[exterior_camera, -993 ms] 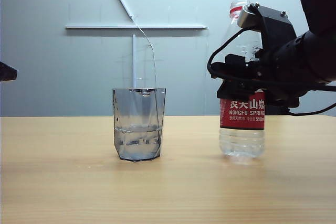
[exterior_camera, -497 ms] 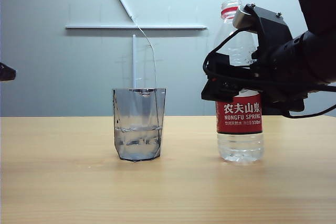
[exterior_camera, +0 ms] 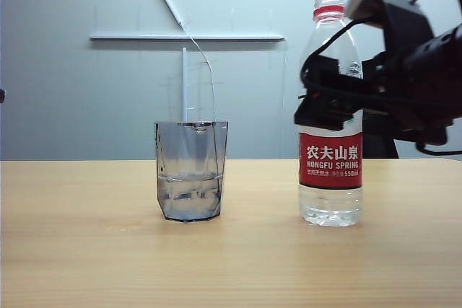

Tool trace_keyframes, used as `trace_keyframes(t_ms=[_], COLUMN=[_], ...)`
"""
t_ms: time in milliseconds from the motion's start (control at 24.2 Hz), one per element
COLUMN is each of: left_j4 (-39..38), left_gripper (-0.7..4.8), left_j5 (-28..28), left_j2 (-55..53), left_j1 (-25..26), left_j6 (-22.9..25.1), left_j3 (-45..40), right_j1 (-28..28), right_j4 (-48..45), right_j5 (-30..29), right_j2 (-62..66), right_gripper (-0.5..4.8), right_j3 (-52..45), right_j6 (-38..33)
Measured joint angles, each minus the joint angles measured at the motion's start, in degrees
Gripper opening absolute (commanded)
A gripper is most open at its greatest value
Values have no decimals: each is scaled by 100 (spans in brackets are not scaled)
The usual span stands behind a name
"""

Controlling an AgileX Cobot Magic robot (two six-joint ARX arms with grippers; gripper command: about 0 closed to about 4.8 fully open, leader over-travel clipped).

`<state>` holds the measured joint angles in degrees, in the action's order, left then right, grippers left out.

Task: Pick up the mineral water bottle on the table and pour water into the mug until it's half full.

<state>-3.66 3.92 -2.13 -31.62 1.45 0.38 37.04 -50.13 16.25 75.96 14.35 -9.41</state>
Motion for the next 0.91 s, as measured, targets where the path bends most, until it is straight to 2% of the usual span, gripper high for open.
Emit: trace_keyframes(t_ms=[248,414,621,786,911], left_j4=[-4,-4,-2,-2,-4], left_gripper=[-2,-2,-2,-2,-2], left_j5=[-2,-7,0,0,-7], left_j2=[9,13,96,184,188], left_j1=[-2,83,660,1128,1231], left_j6=[0,0,0,0,0], left_j3=[0,0,0,0,0], right_j1=[7,201,739,782,782], right_j4=[37,83,254,365,544], right_j5=[-11,7,302,479,476], right_j2=[-363,-586,-675,-684,-828], right_gripper=[479,479,479,479,479], right_j3=[-282,-382,-391,-396,-396], right_j6=[-214,-356,-374,-413,-527])
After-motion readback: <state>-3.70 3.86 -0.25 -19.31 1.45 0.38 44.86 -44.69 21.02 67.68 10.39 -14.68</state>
